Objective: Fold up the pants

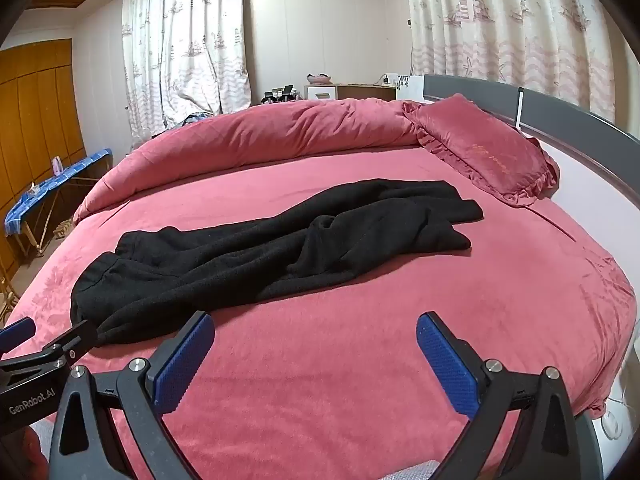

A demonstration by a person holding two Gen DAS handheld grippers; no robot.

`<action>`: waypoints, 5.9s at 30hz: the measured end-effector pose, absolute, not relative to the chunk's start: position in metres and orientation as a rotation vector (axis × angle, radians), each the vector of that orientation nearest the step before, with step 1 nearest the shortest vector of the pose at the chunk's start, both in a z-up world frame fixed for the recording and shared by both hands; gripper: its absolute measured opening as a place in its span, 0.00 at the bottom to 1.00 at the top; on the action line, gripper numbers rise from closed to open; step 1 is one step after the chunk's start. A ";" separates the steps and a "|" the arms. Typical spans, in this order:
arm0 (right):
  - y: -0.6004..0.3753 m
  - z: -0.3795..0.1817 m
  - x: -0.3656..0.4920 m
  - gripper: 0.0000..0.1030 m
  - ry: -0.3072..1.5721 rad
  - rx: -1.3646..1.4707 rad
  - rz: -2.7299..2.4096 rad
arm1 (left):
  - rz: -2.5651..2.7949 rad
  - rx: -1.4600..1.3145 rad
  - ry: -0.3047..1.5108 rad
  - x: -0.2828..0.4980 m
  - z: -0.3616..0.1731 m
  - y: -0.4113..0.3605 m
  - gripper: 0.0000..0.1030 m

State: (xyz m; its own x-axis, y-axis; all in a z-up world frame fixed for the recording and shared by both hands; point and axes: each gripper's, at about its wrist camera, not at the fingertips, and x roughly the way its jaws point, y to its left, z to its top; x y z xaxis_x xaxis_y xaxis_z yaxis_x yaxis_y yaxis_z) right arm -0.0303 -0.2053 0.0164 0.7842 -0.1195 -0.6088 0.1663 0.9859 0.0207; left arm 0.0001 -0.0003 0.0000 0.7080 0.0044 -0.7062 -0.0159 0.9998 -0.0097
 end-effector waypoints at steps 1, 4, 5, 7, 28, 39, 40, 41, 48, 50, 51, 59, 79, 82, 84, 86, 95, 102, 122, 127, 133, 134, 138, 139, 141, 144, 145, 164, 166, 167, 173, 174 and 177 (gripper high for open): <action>-0.205 0.016 -0.030 1.00 0.659 0.074 -0.153 | 0.018 -0.010 0.781 0.000 0.000 0.000 1.00; -0.205 0.017 -0.029 1.00 0.661 0.075 -0.149 | 0.029 -0.005 0.777 0.000 0.000 -0.001 1.00; -0.204 0.017 -0.029 1.00 0.659 0.074 -0.149 | 0.014 -0.006 0.789 0.001 -0.001 -0.003 1.00; -0.206 0.014 -0.030 1.00 0.661 0.082 -0.148 | 0.006 -0.029 0.795 0.003 -0.003 0.000 1.00; -0.205 0.007 -0.028 1.00 0.673 0.080 -0.132 | 0.012 -0.033 0.824 0.002 -0.010 0.003 1.00; -0.202 0.003 -0.027 1.00 0.683 0.076 -0.131 | 0.003 -0.031 0.841 0.004 -0.014 0.003 1.00; -0.202 0.003 -0.026 1.00 0.684 0.077 -0.130 | 0.002 -0.033 0.845 0.004 -0.015 0.004 1.00; -0.203 0.003 -0.026 1.00 0.687 0.078 -0.130 | 0.000 -0.035 0.847 0.004 -0.015 0.004 1.00; -0.203 0.000 -0.025 1.00 0.691 0.079 -0.131 | 0.002 -0.029 0.853 0.006 -0.017 0.004 1.00; -0.203 0.000 -0.025 1.00 0.693 0.076 -0.132 | -0.002 -0.027 0.854 0.005 -0.018 0.003 1.00; -0.202 0.000 -0.024 1.00 0.694 0.077 -0.132 | -0.001 -0.025 0.853 0.005 -0.018 0.003 1.00; -0.202 -0.002 -0.024 1.00 0.695 0.080 -0.130 | -0.008 -0.027 0.860 0.007 -0.020 0.003 1.00; -0.202 -0.010 -0.023 1.00 0.716 0.077 -0.130 | -0.062 -0.052 0.916 0.015 -0.037 0.001 1.00; -0.202 -0.012 -0.022 1.00 0.725 0.087 -0.129 | -0.080 -0.037 0.910 0.017 -0.038 0.001 1.00; -0.205 -0.015 -0.020 1.00 0.735 0.095 -0.127 | -0.101 -0.046 0.907 0.019 -0.040 0.003 1.00; -0.210 -0.020 -0.017 1.00 0.756 0.115 -0.117 | -0.156 -0.093 0.902 0.021 -0.043 0.010 1.00; -0.260 -0.058 0.006 0.90 0.865 0.245 -0.130 | -0.150 -0.430 0.990 0.059 -0.082 0.081 1.00; -0.316 -0.084 0.035 0.81 0.915 0.361 -0.172 | 0.088 -0.528 0.939 0.094 -0.099 0.154 1.00; -0.423 -0.071 0.246 0.57 0.859 0.437 -0.255 | 0.150 -0.733 0.890 0.160 -0.157 0.231 0.76; -0.426 -0.090 0.296 0.57 0.944 0.424 -0.379 | 0.162 -0.706 0.887 0.168 -0.162 0.230 0.76; -0.426 -0.133 0.323 0.56 1.125 0.405 -0.454 | 0.181 -0.590 0.894 0.184 -0.167 0.216 0.78; -0.425 -0.136 0.322 0.54 1.117 0.395 -0.454 | 0.182 -0.569 0.898 0.186 -0.167 0.214 0.78; -0.425 -0.136 0.309 0.12 1.070 0.415 -0.406 | 0.182 -0.556 0.897 0.186 -0.170 0.216 0.69; -0.428 -0.134 0.303 0.11 1.057 0.445 -0.388 | 0.192 -0.560 0.895 0.183 -0.170 0.219 0.65; -0.438 -0.127 0.286 0.09 1.016 0.515 -0.361 | 0.191 -0.570 0.894 0.180 -0.170 0.224 0.55; -0.456 -0.110 0.248 0.09 0.925 0.592 -0.341 | 0.162 -0.595 0.894 0.175 -0.168 0.229 0.44; -0.463 -0.105 0.232 0.09 0.894 0.609 -0.335 | 0.150 -0.609 0.892 0.173 -0.167 0.230 0.41; -0.538 -0.160 -0.029 0.52 0.726 1.042 -0.220 | 0.054 -0.801 0.859 0.130 -0.153 0.240 0.23; -0.540 -0.152 -0.010 0.58 0.700 1.011 -0.222 | 0.088 -0.764 0.867 0.135 -0.153 0.235 0.35; -0.544 -0.149 0.002 0.58 0.692 0.998 -0.242 | 0.093 -0.754 0.877 0.137 -0.155 0.234 0.45; -0.564 -0.152 0.061 0.59 0.636 1.016 -0.307 | 0.121 -0.785 0.944 0.154 -0.171 0.230 0.39; -0.563 -0.154 0.072 0.57 0.664 1.019 -0.302 | 0.124 -0.787 0.952 0.157 -0.171 0.230 0.27; -0.558 -0.146 0.101 0.07 0.723 0.998 -0.300 | 0.121 -0.808 0.966 0.162 -0.164 0.229 0.17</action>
State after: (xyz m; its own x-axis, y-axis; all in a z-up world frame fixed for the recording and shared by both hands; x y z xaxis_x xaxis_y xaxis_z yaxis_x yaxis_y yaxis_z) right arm 0.1014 -0.5580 -0.1462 0.7323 0.0892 -0.6751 0.5408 0.5263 0.6562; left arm 0.1625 0.2293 -0.1640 0.5862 -0.2500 -0.7707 -0.4317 0.7086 -0.5582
